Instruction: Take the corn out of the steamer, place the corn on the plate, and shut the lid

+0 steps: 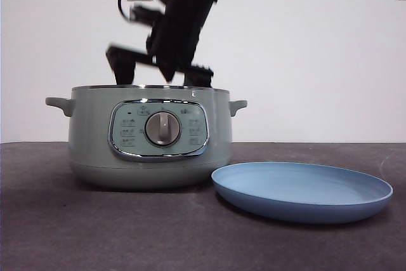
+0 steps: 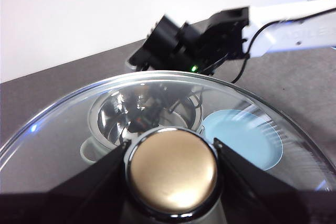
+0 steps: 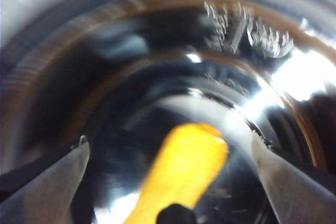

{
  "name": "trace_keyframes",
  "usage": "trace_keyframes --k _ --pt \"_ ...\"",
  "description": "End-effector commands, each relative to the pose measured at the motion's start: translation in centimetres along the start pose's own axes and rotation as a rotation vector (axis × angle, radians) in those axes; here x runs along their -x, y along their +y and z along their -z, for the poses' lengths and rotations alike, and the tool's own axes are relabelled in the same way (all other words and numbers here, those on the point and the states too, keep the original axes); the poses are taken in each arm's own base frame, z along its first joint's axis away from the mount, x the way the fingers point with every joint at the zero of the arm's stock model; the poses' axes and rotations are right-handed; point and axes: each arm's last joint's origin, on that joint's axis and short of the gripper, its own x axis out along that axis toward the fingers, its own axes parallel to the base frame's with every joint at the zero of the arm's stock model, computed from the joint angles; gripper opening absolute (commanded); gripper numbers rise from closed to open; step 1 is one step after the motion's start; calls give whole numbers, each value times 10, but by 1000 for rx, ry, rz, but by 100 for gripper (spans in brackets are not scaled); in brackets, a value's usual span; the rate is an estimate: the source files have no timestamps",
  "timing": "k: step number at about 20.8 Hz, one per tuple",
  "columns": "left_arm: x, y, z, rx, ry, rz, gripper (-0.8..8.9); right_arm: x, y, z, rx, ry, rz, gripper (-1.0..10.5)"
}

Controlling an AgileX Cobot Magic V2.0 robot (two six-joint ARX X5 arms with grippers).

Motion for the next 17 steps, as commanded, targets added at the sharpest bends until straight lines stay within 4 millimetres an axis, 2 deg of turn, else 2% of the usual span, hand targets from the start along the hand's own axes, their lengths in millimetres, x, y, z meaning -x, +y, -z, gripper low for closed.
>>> trace_keyframes --k 1,6,12,14,16,17 --pt "7 -1 -5 -7 -64 -1 -8 -16 -1 6 5 26 16 532" --pt "7 -1 -5 -9 -58 -1 -8 -36 -2 16 3 67 36 525" --pt "7 -1 -4 -10 -50 -1 -8 -38 -1 16 3 65 24 -18" --pt "7 -1 -4 -10 -50 -1 -8 -37 1 15 7 61 21 -12" --pt "7 -1 -4 -11 -52 -2 -8 -18 2 6 10 19 19 -12" --pt "7 -1 -4 -11 -53 -2 -8 2 3 -3 17 -26 16 -12"
